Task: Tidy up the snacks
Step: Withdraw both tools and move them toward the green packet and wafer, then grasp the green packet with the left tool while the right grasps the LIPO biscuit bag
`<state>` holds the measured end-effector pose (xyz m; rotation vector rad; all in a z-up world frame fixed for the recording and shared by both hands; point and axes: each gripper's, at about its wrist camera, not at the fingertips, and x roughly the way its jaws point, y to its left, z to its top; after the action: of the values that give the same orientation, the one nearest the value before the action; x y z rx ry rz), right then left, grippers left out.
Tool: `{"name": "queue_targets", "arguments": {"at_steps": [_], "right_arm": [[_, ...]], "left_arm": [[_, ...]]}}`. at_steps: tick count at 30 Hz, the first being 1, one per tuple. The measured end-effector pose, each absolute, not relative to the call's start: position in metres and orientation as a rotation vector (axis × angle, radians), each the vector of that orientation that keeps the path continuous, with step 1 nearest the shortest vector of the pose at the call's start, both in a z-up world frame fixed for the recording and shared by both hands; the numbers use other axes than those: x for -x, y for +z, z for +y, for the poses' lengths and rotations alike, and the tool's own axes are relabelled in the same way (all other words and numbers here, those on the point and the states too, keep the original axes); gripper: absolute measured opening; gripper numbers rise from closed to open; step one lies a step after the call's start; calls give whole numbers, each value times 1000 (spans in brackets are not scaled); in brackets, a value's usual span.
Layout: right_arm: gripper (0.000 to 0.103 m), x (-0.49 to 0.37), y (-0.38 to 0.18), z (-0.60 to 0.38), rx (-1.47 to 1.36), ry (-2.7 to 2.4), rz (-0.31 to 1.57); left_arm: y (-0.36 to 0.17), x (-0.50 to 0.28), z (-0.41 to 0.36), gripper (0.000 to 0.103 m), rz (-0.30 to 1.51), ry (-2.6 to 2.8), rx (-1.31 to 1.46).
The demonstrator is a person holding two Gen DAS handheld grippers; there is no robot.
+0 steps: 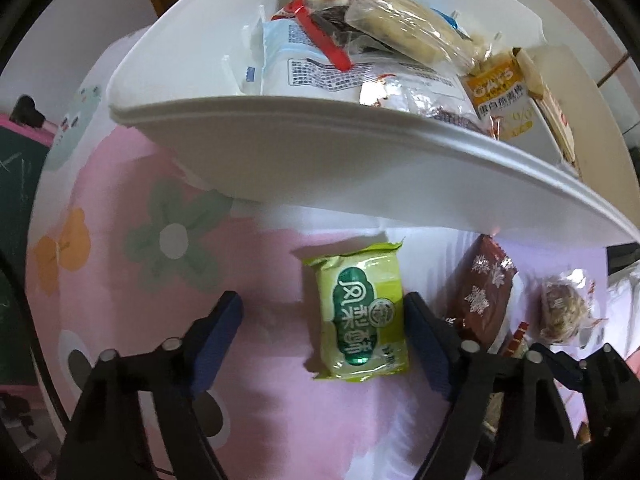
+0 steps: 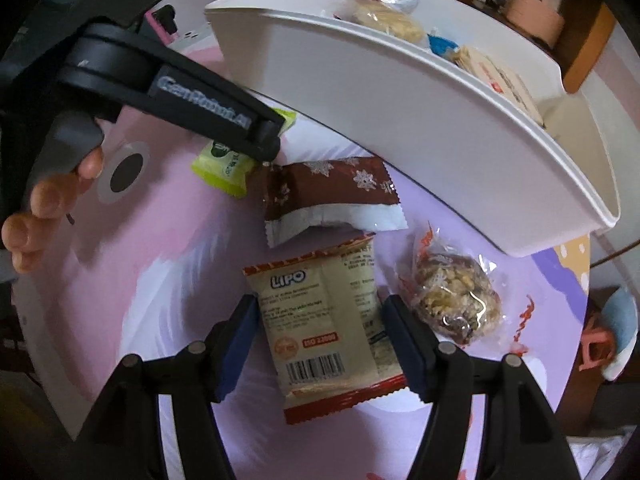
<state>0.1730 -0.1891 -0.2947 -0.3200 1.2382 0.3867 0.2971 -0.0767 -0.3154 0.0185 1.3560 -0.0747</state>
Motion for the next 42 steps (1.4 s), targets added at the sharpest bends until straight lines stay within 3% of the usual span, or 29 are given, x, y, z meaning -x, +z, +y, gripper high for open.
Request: {"name": "queue_targets", "arguments": {"at_steps": [1, 3, 5, 8, 18, 28, 42], "right_arm": [[64, -169, -296, -187, 317, 388, 1241], [59, -167, -296, -184, 314, 376, 1249], [52, -162, -294, -180, 305, 360, 1249], [48, -154, -290, -173, 271, 353, 1246], [47, -94, -258, -171, 89, 328, 1183], [47, -94, -172, -200, -5, 232, 989], [48, -178, -41, -219, -76, 106, 799]], "left_arm": [[-315, -296, -79, 68, 1348, -75, -36], [-311, -293, -83, 43, 1327, -97, -51], [-310, -290, -85, 35, 1318, -107, -75], [-310, -286, -90, 35, 1305, -116, -76], [-286, -231, -84, 35, 1305, -125, -152], [-190, -196, -83, 35, 1177, -178, -179], [-53, -247, -89, 35, 910, -173, -122]]}}
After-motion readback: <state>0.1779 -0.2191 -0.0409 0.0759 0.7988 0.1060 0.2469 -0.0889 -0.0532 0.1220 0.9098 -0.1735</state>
